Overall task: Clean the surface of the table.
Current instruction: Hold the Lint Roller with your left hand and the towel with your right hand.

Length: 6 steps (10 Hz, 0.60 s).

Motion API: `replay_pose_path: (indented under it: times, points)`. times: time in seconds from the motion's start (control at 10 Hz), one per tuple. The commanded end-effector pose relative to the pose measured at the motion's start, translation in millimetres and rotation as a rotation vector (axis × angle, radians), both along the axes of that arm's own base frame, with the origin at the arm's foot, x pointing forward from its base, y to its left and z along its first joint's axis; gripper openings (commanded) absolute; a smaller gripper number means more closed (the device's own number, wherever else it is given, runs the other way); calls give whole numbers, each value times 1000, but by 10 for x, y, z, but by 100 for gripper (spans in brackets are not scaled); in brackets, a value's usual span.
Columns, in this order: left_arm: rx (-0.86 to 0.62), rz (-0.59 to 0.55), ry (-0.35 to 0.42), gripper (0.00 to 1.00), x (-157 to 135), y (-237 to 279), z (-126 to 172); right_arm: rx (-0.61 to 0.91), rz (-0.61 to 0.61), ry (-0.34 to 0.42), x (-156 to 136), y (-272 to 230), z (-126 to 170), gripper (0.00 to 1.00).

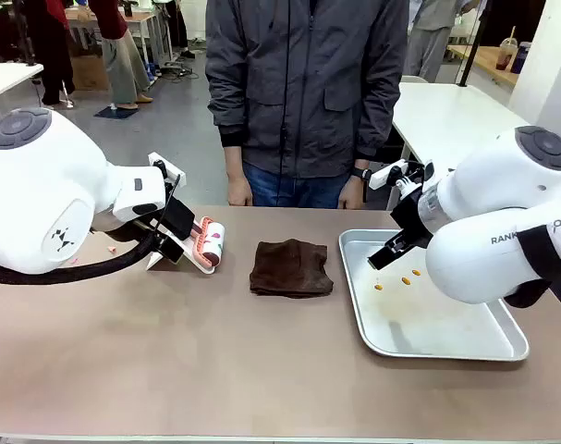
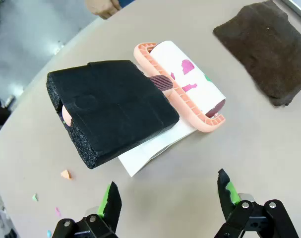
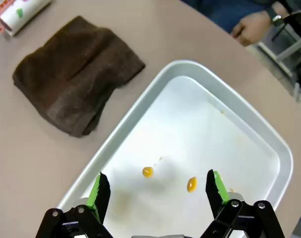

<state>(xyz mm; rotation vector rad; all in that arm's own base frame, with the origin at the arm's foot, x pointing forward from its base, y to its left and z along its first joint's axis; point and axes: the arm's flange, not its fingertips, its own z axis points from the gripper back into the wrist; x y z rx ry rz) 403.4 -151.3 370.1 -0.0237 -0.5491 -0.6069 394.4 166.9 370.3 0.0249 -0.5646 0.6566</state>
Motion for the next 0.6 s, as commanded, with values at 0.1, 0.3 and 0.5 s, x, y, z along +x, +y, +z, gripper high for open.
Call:
replay_pose_path:
  times: [0.1, 0.3, 0.5]
  points:
    - [0, 0, 0, 100, 0, 0, 0, 0, 0, 0, 1, 0, 1, 100]
    - [0, 0, 0, 100, 0, 0, 0, 0, 0, 0, 1, 0, 1, 100]
    - [0, 0, 0, 100, 0, 0, 0, 0, 0, 0, 1, 0, 1, 100]
